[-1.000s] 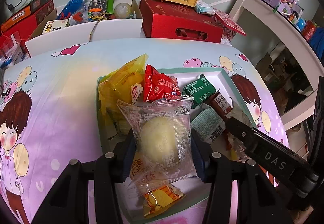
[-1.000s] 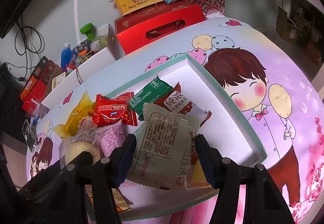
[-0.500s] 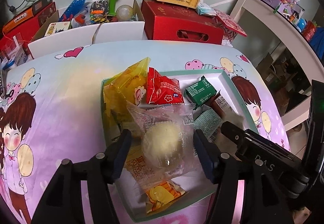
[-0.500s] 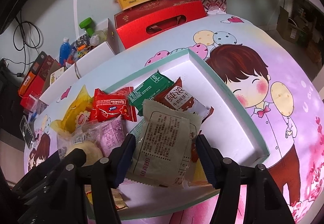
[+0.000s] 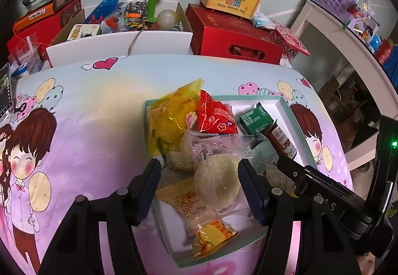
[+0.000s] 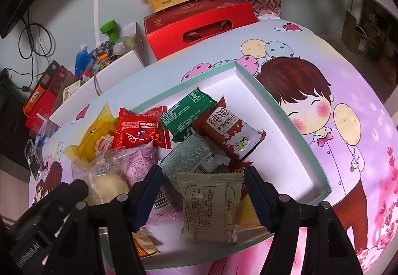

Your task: Organize snacks

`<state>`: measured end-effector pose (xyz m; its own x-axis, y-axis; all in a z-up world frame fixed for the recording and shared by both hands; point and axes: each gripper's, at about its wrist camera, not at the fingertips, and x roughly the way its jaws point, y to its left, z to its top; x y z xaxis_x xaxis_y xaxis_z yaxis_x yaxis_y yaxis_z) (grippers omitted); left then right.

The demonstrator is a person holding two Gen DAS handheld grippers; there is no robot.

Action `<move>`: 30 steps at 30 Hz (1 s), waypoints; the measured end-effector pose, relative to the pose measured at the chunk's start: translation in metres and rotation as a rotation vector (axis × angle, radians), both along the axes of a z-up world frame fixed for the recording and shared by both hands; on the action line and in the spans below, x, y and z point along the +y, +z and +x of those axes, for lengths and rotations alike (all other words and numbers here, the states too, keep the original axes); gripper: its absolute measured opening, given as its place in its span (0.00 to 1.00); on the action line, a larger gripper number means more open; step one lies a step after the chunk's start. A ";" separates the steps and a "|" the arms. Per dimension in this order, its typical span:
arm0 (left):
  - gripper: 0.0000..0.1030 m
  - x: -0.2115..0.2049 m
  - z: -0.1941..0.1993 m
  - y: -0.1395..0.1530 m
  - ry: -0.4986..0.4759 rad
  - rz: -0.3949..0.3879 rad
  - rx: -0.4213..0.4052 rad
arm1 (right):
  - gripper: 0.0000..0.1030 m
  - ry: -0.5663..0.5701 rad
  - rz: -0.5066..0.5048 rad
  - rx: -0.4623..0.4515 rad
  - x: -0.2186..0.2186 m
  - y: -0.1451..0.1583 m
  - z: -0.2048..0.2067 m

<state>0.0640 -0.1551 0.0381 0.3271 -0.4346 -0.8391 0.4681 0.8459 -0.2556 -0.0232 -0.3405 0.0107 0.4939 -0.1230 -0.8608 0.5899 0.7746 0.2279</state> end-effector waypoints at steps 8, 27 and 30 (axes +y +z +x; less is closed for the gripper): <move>0.84 0.027 0.008 0.001 0.105 0.013 -0.032 | 0.92 0.009 -0.011 -0.016 0.003 0.001 0.000; 0.96 0.096 -0.006 -0.008 0.228 0.111 -0.102 | 1.00 0.121 -0.094 -0.056 0.043 0.019 -0.005; 0.96 0.105 -0.014 -0.010 0.245 0.120 -0.099 | 1.00 0.152 -0.115 -0.054 0.055 0.021 -0.012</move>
